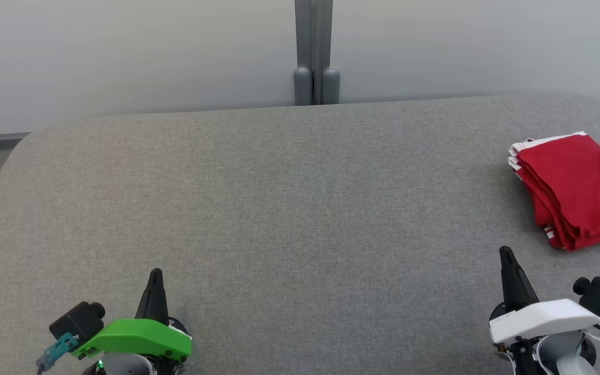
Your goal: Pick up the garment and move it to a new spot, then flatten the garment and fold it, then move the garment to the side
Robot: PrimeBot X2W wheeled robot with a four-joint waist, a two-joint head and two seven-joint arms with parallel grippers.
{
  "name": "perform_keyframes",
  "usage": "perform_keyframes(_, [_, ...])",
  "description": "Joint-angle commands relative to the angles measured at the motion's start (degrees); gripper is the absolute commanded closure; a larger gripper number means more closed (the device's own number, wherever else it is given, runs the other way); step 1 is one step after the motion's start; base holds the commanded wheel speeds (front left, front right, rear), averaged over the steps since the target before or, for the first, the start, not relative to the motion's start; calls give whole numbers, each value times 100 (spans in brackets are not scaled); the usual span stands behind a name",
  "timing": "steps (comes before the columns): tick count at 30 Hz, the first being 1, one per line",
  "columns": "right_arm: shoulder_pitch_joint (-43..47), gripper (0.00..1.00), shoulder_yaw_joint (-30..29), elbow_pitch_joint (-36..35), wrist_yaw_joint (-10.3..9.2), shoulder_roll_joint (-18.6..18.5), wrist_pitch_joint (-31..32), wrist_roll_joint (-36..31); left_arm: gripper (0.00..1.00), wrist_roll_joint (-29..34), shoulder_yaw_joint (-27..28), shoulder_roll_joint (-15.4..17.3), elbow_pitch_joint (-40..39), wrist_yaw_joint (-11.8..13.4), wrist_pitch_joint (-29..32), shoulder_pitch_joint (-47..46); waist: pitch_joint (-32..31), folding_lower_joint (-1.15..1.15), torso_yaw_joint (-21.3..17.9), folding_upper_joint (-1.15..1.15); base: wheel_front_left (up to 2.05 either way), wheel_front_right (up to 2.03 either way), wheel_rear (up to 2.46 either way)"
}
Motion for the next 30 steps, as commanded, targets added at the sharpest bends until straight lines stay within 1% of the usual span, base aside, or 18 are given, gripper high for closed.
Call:
perform_keyframes(1, [-177, 100, -32, -54, 2, -25, 51, 218, 100, -180, 80, 13, -107, -44, 46, -149, 0, 0, -3, 0, 0, 0, 0])
perform_keyframes(14, [-273, 100, -108, -30, 2, -30, 306, 1194, 100, -1047, 333, 15, -214, -176, 310, -183, 2, 0, -30, 0, 0, 0, 0])
perform_keyframes(30, [-373, 100, -186, -1, 2, -36, 574, 2230, 100, -1959, 606, 18, -320, -322, 595, -212, 4, 0, -63, 0, 0, 0, 0])
